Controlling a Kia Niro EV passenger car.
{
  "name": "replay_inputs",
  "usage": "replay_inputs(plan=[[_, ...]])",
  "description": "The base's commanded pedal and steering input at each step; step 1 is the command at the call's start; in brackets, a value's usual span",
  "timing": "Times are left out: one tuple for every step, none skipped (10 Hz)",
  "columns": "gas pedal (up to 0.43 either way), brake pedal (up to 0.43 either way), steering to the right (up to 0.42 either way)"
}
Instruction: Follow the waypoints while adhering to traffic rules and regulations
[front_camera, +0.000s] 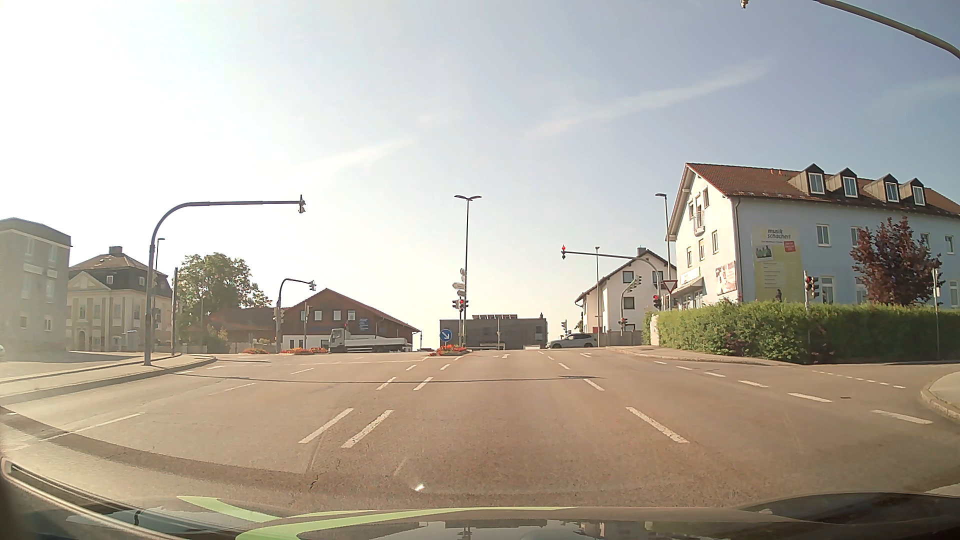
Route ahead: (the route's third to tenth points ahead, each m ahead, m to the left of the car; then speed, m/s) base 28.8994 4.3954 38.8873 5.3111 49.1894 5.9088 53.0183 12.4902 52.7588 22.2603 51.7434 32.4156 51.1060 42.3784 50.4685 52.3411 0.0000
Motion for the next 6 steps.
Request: replay_inputs(plan=[[0.0,0.311,-0.014],[0.0,0.311,-0.015],[0.0,0.311,-0.015],[0.0,0.311,-0.015],[0.0,0.311,-0.014],[0.0,0.311,-0.015]])
